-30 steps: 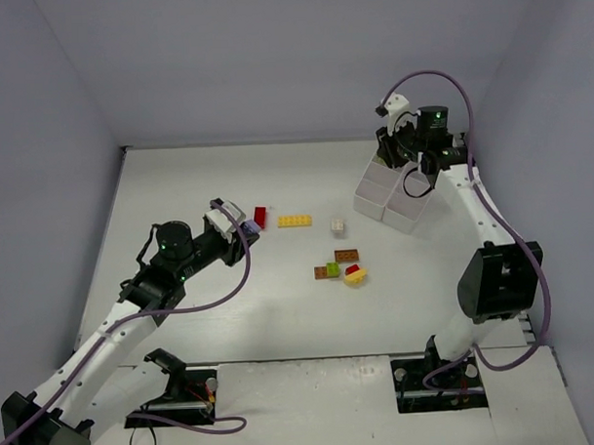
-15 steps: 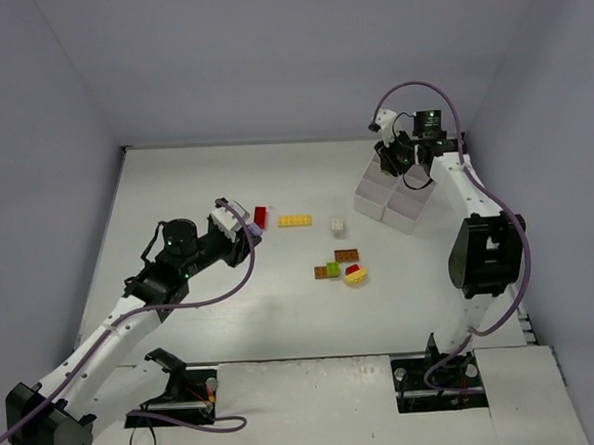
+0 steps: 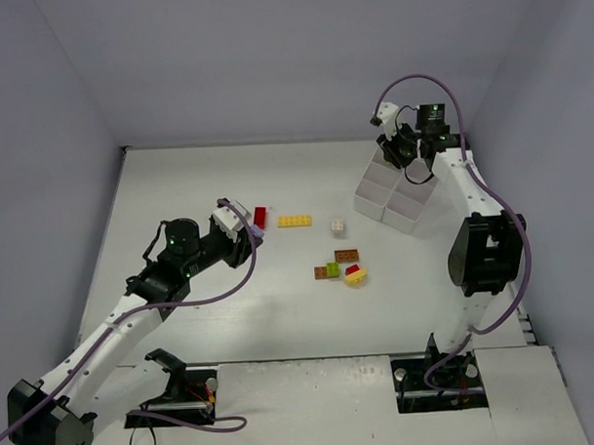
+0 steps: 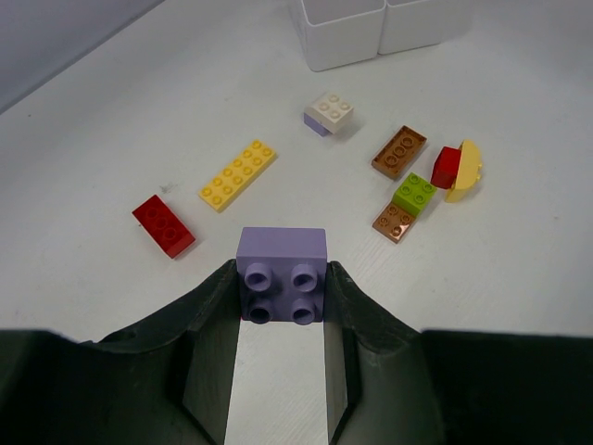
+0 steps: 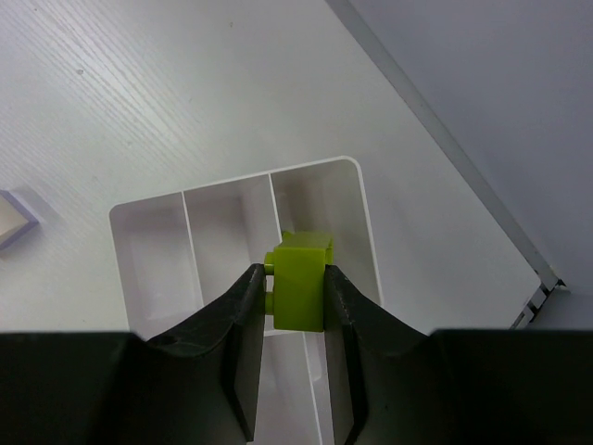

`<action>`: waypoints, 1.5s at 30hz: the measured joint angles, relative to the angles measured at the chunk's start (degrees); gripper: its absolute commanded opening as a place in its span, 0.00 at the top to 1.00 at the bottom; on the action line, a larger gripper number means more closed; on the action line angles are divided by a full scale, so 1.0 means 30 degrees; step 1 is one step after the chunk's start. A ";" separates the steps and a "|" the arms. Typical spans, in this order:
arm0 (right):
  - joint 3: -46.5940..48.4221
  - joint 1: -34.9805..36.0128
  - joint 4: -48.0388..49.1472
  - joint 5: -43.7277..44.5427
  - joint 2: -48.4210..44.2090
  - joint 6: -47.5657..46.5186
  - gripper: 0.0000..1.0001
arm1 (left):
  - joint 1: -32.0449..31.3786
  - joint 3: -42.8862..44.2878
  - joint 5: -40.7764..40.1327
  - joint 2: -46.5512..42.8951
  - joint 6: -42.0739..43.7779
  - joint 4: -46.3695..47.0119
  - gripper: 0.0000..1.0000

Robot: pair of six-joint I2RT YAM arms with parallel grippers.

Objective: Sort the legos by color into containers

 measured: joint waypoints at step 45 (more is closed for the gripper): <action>-0.2696 0.9355 0.1872 0.0860 -0.5836 1.3653 0.47 | -0.0044 0.1239 -0.0262 0.0204 0.2412 -0.0962 0.98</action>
